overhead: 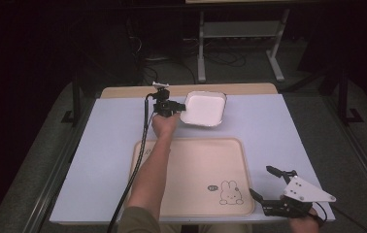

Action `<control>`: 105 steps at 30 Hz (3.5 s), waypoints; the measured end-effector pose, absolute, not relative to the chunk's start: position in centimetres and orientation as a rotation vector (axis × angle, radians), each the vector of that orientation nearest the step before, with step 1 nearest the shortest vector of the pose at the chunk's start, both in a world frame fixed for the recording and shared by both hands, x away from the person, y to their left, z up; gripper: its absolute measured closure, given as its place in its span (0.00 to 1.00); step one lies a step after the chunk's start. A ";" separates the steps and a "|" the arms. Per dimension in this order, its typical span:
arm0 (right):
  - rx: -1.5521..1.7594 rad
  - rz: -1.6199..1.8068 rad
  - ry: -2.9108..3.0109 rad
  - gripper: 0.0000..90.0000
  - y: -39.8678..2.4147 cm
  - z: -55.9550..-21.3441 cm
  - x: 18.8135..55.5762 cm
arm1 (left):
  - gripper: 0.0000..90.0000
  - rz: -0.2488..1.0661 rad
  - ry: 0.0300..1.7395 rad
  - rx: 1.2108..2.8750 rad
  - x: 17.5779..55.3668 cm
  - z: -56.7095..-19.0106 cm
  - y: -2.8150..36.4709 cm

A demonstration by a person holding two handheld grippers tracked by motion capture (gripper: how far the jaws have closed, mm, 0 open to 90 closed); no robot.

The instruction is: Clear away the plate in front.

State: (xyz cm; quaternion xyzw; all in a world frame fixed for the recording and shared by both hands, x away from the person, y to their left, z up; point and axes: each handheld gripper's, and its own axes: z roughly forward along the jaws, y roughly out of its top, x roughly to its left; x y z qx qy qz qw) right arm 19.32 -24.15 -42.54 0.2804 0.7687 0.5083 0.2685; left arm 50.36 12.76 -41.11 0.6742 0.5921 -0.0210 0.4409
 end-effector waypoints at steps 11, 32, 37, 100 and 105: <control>0.756 1.369 2.074 0.14 -24.1 -42.6 19.3 | 0.99 -0.064 1.460 1.608 48.6 -39.9 15.0; 0.758 1.367 2.074 0.14 -24.0 -42.6 19.4 | 0.99 -0.031 1.403 1.630 44.6 -37.3 17.9; 0.761 1.367 2.071 0.14 -24.0 -42.5 19.3 | 0.99 -0.021 1.385 1.642 43.8 -36.8 18.2; 0.757 1.381 2.062 0.14 -24.0 -42.5 19.2 | 0.99 -0.040 1.379 1.689 34.7 -37.7 21.1; 0.756 1.380 2.062 0.14 -24.0 -42.5 19.3 | 0.99 -0.043 1.386 1.693 34.1 -37.9 21.3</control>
